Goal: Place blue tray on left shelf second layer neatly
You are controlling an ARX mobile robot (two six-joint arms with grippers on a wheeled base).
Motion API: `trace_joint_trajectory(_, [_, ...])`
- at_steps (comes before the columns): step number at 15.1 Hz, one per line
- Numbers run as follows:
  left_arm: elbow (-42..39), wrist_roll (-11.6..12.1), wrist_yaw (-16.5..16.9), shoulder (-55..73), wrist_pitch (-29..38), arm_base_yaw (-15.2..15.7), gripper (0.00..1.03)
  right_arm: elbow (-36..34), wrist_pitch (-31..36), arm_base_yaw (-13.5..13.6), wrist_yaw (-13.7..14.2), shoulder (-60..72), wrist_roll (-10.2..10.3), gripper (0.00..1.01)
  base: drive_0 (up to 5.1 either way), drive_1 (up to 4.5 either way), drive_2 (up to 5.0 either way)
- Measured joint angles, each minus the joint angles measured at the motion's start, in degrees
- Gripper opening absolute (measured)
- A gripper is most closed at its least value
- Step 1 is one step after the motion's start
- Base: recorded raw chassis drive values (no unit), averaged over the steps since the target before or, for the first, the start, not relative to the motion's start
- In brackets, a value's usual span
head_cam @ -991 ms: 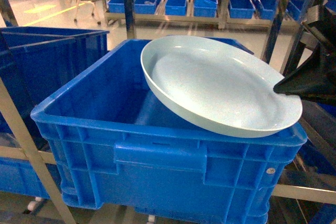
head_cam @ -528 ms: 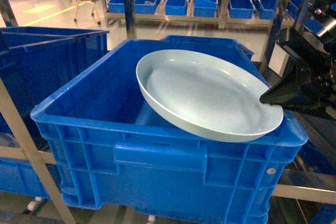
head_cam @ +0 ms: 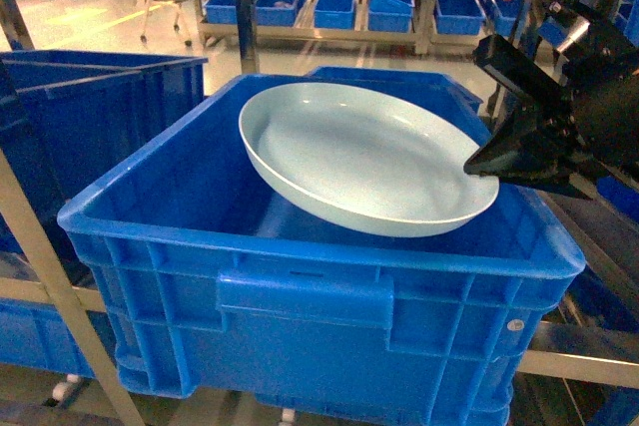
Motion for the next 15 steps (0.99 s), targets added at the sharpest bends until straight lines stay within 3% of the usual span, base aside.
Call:
trace_joint_trajectory(2, [0.0,0.0,0.0,0.0,0.0,0.0,0.98,-0.2,0.9,0.3,0.5,0.0,0.0,0.02,0.0,0.00,0.0])
trace_joint_trajectory(3, [0.0,0.0,0.0,0.0,0.0,0.0,0.98,-0.5,1.7,0.3,0.5,-0.1,0.0,0.09,0.0,0.00,0.0])
trace_joint_trajectory(5, [0.0,0.0,0.0,0.0,0.0,0.0,0.98,-1.9,2.8,0.4,0.2,-1.0,0.2,0.34,0.0,0.00,0.0])
trace_joint_trajectory(8, [0.0,0.0,0.0,0.0,0.0,0.0,0.98,-3.3,3.9,0.7,0.2,-1.9,0.2,0.58,0.0,0.00,0.0])
trace_joint_trajectory(9, [0.0,0.0,0.0,0.0,0.0,0.0,0.98,-4.7,5.1,1.2,0.2,-2.8,0.2,0.71,0.0,0.00,0.0])
trace_joint_trajectory(11, [0.0,0.0,0.0,0.0,0.0,0.0,0.98,-8.3,9.0,3.0,1.8,-6.9,-1.2,0.95,0.0,0.00,0.0])
trace_joint_trajectory(12, [0.0,0.0,0.0,0.0,0.0,0.0,0.98,-10.5,10.3,3.9,2.5,-9.7,-2.0,0.99,0.0,0.00,0.0])
trace_joint_trajectory(15, [0.0,0.0,0.0,0.0,0.0,0.0,0.98,-15.0,12.6,5.8,4.7,-15.1,-5.1,0.98,0.0,0.00,0.0])
